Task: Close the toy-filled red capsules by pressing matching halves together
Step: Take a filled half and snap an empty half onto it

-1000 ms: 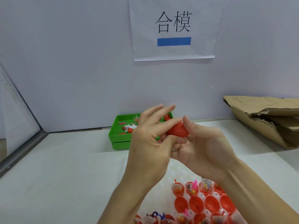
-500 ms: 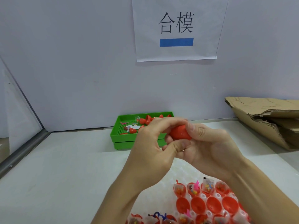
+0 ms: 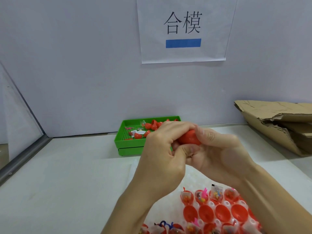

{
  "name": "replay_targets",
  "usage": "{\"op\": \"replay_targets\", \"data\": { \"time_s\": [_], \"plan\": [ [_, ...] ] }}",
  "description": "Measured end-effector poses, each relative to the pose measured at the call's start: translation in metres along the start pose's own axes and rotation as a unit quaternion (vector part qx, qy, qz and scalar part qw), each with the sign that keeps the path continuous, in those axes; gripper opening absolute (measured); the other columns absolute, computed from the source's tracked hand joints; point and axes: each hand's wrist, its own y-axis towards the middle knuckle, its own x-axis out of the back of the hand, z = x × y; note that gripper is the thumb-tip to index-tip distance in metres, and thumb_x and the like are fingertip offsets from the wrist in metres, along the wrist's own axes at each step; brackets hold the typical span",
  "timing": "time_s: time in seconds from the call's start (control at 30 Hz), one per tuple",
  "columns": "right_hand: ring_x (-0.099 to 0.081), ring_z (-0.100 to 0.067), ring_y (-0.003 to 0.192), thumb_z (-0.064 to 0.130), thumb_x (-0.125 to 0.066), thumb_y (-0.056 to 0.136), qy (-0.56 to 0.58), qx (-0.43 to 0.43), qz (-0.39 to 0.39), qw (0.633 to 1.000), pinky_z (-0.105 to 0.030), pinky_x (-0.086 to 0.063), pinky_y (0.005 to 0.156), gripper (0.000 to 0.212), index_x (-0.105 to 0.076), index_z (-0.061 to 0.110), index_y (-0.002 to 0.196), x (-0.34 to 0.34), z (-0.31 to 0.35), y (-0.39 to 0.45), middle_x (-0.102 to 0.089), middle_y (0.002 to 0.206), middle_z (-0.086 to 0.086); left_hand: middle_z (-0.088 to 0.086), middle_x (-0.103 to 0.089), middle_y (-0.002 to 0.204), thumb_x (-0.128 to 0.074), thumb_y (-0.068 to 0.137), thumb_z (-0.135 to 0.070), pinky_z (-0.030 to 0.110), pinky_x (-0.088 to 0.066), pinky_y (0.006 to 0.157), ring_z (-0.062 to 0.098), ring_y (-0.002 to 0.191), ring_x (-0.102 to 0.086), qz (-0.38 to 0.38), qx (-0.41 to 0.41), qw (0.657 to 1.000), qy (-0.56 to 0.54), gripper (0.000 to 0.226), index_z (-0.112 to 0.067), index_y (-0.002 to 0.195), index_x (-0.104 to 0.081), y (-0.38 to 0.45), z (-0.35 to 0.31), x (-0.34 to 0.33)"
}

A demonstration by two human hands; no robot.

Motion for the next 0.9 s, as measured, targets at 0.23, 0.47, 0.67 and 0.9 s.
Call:
{"op": "replay_targets", "data": {
  "time_s": [0.23,0.47,0.67,0.9],
  "plan": [
    [-0.073,-0.026,0.099,0.038,-0.085,0.069,-0.304,0.068,-0.104,0.945,-0.029,-0.057,0.081,0.047,-0.074,0.02,0.111,0.011,0.011,-0.002,-0.076,0.102,-0.011,-0.019,-0.062,0.123,-0.073,0.088,-0.02,0.024,-0.049,0.099,0.004,0.12,-0.057,0.028,0.058,0.998,-0.022,0.044,-0.028,0.129,-0.059,0.0,0.004,0.008],
    [-0.069,-0.018,0.104,0.029,-0.082,0.074,-0.513,0.152,-0.166,0.829,-0.049,-0.057,0.085,0.043,-0.068,0.03,0.114,0.005,0.009,-0.001,-0.073,0.11,0.008,0.011,-0.071,0.102,-0.058,0.096,-0.008,0.032,-0.06,0.079,0.021,0.095,-0.07,-0.042,0.237,0.951,-0.196,0.009,-0.009,0.103,-0.065,0.003,0.007,0.007],
    [-0.068,-0.008,0.103,0.016,-0.085,0.077,-0.594,0.178,-0.159,0.768,-0.031,-0.053,0.086,0.047,-0.067,0.027,0.12,-0.002,-0.002,0.001,-0.071,0.114,0.02,0.012,-0.076,0.091,-0.061,0.09,-0.025,0.03,-0.06,0.076,0.019,0.086,-0.074,0.014,0.273,0.911,-0.31,0.031,-0.002,0.108,-0.069,0.003,0.009,-0.001],
    [-0.064,-0.004,0.114,0.013,-0.079,0.083,-0.571,0.15,-0.169,0.789,-0.027,-0.056,0.087,0.055,-0.058,0.029,0.132,0.004,0.0,0.0,-0.069,0.118,0.017,0.004,-0.077,0.091,-0.072,0.083,-0.025,0.027,-0.059,0.08,0.017,0.087,-0.074,-0.052,0.251,0.932,-0.257,0.025,-0.013,0.104,-0.071,0.003,0.011,0.0]
  ]
}}
